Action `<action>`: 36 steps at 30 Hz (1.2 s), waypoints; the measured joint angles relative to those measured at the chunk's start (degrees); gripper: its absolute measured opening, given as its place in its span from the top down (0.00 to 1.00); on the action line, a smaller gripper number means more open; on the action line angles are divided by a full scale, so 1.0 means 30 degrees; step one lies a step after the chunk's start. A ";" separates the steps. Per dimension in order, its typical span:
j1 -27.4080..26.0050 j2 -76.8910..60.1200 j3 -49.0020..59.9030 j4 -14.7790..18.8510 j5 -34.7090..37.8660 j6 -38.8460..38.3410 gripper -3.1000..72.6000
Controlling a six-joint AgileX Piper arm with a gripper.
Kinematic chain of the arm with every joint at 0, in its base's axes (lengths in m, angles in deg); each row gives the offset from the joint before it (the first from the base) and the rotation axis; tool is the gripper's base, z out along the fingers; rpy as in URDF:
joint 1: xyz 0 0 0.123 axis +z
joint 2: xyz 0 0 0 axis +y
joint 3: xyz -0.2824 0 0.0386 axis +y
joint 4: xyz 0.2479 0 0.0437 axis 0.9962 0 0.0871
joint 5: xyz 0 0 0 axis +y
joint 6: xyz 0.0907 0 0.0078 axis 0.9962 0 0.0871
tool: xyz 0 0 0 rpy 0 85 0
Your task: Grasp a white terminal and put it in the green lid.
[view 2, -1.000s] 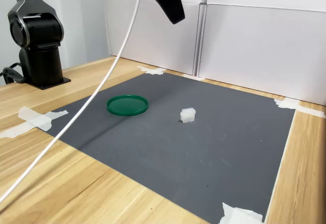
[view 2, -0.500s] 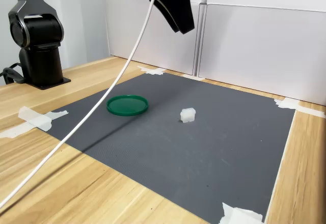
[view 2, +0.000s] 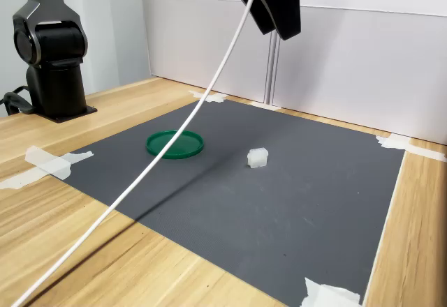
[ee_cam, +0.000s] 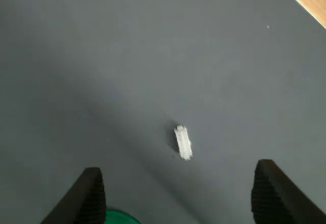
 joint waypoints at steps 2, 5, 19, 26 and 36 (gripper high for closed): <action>0.0000 0.0373 -0.0188 -0.0326 0.0242 -0.0253 0.03; 0.0000 0.0754 -0.0229 -0.0693 0.0513 -0.0823 0.03; 0.0022 0.2337 -0.0249 -0.1692 -0.0111 -0.2429 0.05; 0.1021 0.2664 -0.0146 -0.2996 -0.0767 -0.2084 0.06; 0.1169 0.2888 0.2853 -0.3580 -0.3395 -0.1486 0.06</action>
